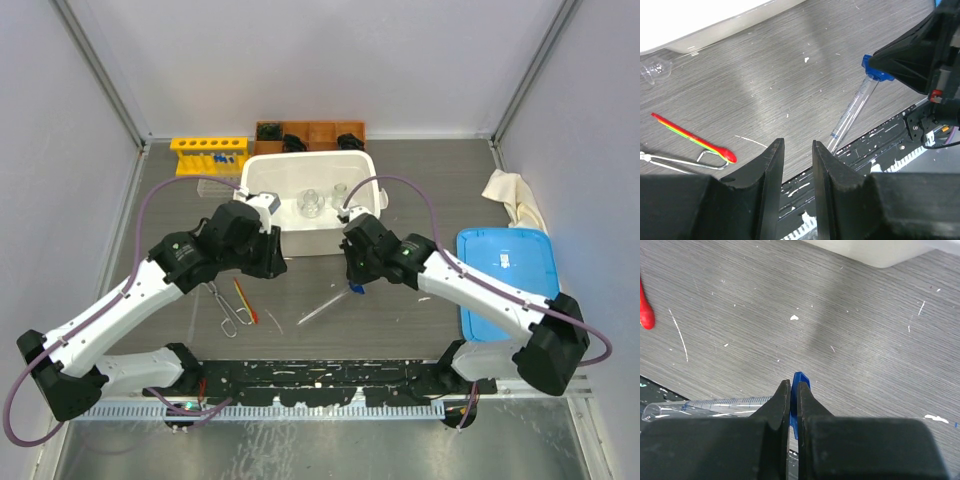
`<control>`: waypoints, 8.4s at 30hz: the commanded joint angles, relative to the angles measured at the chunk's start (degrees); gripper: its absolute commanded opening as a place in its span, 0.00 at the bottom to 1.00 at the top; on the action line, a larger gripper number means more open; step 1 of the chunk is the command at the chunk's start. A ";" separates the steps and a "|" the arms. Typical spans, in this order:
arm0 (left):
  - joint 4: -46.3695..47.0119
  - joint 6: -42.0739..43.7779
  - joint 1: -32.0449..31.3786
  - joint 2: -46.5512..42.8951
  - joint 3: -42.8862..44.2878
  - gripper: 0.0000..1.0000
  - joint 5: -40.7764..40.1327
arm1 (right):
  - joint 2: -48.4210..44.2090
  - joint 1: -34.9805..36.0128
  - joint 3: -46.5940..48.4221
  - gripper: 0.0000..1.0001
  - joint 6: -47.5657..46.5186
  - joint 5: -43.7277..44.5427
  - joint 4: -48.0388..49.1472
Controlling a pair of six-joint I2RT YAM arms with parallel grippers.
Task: Organize the chemistry lab equipment
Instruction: Pick up the chemistry item at the center of the board, then place the chemistry item in the storage box.
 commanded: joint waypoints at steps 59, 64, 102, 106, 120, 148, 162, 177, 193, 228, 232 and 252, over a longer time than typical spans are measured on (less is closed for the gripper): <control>25.93 -18.78 0.16 -12.35 -3.45 0.75 0.52 | -13.04 -12.83 11.54 0.01 19.27 -2.04 12.02; 26.53 -17.36 0.25 -10.56 -1.90 0.75 0.30 | -13.07 -12.74 11.11 0.01 18.89 -2.88 12.00; 27.98 -17.10 2.31 -7.92 0.02 0.27 -1.87 | -13.95 -12.80 10.03 0.01 17.87 -2.64 11.67; 27.76 -17.10 2.65 -7.99 0.10 0.23 -2.03 | -13.79 -12.80 9.96 0.01 17.78 -2.79 11.71; 24.05 -15.23 5.43 -5.05 3.67 0.01 -2.64 | -13.84 -12.79 10.39 0.23 16.34 -3.65 12.38; -11.65 -5.34 18.15 33.15 55.12 0.00 -1.65 | -11.91 -12.81 13.71 0.32 7.63 6.47 10.35; -28.44 -3.37 22.40 49.69 78.24 0.00 -7.85 | -6.82 -13.14 15.88 0.32 2.68 10.58 10.21; -23.24 1.00 22.37 51.43 72.36 0.00 -16.77 | 0.50 -16.28 18.01 0.32 0.62 4.12 13.41; -21.81 2.93 21.85 59.14 72.98 0.00 -15.19 | 4.47 -19.30 20.52 0.32 -1.38 3.43 14.28; -20.05 5.68 18.62 65.89 71.74 0.15 -17.65 | 7.24 -20.64 21.61 0.33 -1.68 3.01 14.63; -20.61 5.58 18.62 66.31 71.55 0.15 -17.59 | 7.07 -20.70 21.54 0.33 -1.74 3.01 14.63; -17.52 5.16 18.61 61.76 68.63 0.41 -15.12 | 6.64 -20.72 20.84 0.34 -1.65 1.46 14.66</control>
